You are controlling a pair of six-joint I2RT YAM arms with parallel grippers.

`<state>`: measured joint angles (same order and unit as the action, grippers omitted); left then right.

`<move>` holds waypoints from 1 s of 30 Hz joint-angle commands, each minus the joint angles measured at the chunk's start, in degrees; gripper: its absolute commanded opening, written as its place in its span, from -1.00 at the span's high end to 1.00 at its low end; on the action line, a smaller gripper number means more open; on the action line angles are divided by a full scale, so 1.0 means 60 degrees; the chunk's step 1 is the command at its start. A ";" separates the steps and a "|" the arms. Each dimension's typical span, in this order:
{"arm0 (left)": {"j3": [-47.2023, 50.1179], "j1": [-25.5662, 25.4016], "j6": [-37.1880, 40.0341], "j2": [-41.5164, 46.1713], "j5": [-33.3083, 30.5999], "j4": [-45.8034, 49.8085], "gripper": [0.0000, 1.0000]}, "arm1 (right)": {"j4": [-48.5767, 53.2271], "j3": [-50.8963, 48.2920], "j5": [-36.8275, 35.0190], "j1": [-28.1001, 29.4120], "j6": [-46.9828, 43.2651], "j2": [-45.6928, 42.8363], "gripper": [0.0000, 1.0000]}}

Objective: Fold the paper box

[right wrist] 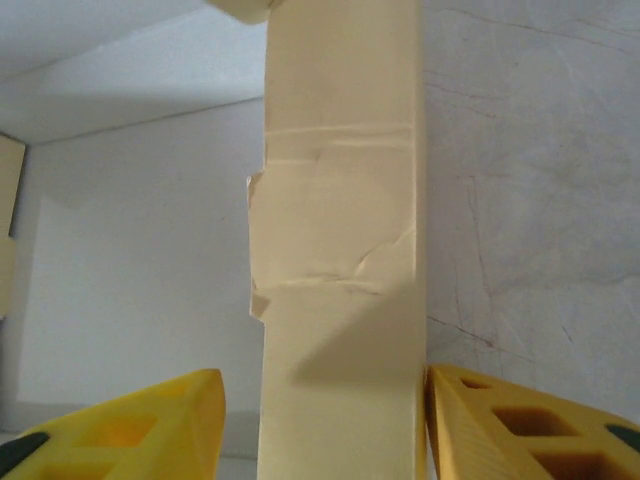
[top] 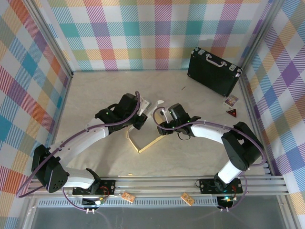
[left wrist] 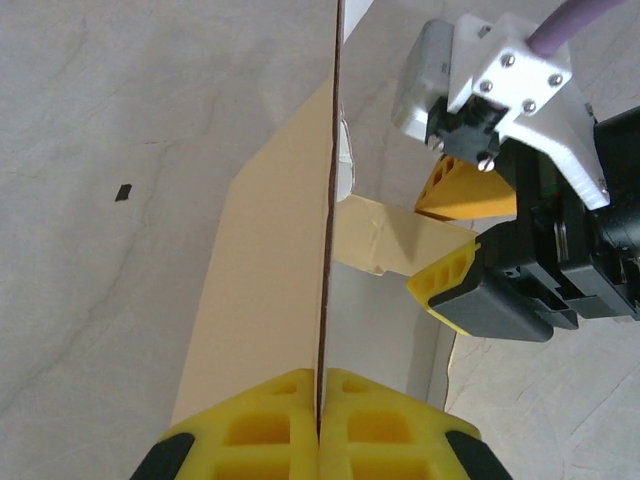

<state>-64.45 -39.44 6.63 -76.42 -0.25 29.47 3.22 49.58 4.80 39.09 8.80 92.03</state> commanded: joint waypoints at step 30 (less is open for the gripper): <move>-0.0076 -0.0014 0.0911 0.0153 0.1012 -0.0280 1.00 | -0.1824 0.0311 0.4440 -0.3509 0.2109 0.0154 -0.26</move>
<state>-63.99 -39.29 10.59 -75.90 4.47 27.09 -5.15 52.07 28.18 20.21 18.15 95.72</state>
